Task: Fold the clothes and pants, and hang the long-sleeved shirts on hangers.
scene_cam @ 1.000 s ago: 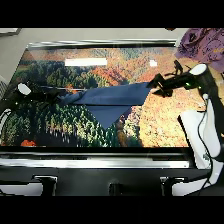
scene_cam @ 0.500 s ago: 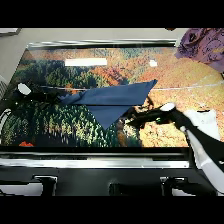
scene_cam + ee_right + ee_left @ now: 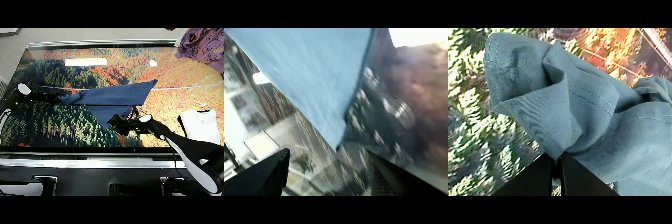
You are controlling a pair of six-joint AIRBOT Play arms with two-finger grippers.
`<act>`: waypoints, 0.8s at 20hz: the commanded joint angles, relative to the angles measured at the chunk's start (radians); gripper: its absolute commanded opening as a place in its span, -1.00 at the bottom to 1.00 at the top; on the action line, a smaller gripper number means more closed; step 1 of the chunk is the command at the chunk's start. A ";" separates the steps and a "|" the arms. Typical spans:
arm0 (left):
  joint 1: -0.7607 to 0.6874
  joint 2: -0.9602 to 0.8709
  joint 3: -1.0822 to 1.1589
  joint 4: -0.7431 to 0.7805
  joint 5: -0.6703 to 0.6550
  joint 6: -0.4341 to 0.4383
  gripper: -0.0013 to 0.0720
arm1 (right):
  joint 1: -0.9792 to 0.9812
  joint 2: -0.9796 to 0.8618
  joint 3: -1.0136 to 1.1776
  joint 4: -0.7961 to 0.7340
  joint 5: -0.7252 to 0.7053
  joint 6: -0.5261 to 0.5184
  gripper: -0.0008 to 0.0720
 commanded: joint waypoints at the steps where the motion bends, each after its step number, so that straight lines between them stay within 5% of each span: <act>1: 0.001 0.000 0.000 0.000 0.000 0.000 -0.91 | 0.050 -0.027 0.006 0.101 -0.106 -0.030 0.54; 9: 0.001 -0.002 0.000 0.001 0.001 0.000 -0.91 | 0.085 -0.058 0.019 0.146 -0.206 -0.029 0.45; 15: 0.001 -0.003 0.000 0.001 0.002 0.000 -0.91 | 0.085 -0.089 0.045 0.154 -0.185 -0.045 -0.40; 16: 0.001 -0.003 0.000 0.002 0.002 0.000 -0.91 | 0.085 -0.088 0.048 0.151 -0.174 -0.059 -0.87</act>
